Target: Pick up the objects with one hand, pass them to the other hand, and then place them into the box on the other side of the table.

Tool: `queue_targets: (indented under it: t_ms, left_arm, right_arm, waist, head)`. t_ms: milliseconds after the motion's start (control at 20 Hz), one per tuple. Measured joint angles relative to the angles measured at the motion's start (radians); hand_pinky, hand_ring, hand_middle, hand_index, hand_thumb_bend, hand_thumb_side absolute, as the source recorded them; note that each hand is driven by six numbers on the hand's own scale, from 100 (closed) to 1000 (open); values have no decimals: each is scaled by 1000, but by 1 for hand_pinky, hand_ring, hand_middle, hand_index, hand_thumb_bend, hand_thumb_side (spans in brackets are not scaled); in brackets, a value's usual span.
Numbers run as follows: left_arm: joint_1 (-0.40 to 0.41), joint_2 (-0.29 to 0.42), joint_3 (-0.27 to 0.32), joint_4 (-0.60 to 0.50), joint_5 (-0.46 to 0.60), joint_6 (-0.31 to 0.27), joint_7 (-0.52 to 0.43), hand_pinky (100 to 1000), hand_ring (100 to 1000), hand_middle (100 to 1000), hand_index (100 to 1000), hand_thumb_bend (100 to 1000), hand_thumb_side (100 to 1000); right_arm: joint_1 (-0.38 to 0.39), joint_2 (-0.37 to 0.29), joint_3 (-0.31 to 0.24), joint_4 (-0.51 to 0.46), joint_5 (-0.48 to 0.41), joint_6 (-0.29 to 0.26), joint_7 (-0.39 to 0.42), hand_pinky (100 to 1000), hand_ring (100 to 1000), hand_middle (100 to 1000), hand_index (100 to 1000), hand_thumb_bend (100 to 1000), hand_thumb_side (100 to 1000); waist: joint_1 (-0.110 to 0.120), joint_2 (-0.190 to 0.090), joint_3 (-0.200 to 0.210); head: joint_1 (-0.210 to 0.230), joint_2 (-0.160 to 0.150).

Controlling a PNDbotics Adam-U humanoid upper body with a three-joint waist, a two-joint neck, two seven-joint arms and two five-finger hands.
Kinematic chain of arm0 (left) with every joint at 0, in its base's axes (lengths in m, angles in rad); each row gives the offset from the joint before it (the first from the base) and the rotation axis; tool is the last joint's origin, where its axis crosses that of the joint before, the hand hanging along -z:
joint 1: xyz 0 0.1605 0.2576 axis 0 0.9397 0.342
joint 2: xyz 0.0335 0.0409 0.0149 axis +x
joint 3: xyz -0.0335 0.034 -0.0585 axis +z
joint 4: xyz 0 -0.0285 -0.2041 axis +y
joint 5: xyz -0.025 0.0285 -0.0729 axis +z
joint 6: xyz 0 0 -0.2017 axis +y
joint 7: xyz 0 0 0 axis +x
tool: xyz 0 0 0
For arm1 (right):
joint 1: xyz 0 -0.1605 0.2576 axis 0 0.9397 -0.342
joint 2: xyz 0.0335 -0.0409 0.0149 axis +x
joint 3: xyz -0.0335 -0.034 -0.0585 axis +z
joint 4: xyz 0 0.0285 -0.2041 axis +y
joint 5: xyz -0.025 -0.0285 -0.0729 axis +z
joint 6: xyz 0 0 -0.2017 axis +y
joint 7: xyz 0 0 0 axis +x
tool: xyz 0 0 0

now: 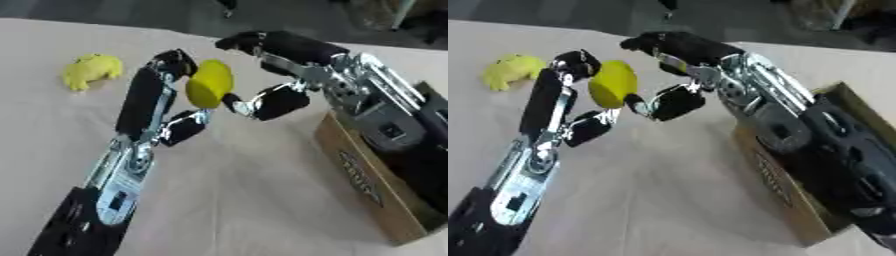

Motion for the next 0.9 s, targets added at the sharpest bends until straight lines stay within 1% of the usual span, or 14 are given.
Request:
queue_targets:
  t_ms: [250,350,450,650,900]
  left_arm:
    - [-1,-4,0,14,-11,-3,4,554,557,510,477,130,100]
    - [-1,-10,1,17,-17,-4,7,554,558,510,477,134,100]
    - [-2,-13,3,19,-23,-5,10,554,558,510,476,142,100]
    - [-4,-14,3,20,-40,-6,13,553,557,509,475,151,100]
    - [-4,-21,3,20,-49,-6,14,552,557,509,475,156,100]
  right_arm:
    - [0,0,5,0,-6,-1,10,940,929,908,1000,237,519]
    - [0,0,6,0,-7,-2,18,940,927,906,1000,277,528]
    - [0,0,8,0,-7,-7,29,939,925,903,1000,284,525]
    - [0,7,12,9,-7,-13,45,939,924,898,1000,267,518]
    - [0,8,12,13,-7,-13,46,937,917,887,1000,258,511]
  waist:
    - [0,0,0]
    - [0,0,0]
    - [0,0,0]
    - [-1,0,1]
    - [-2,1,1]
  head:
    - [4,0]
    - [12,-1]
    - [19,-2]
    - [22,-3]
    - [17,1]
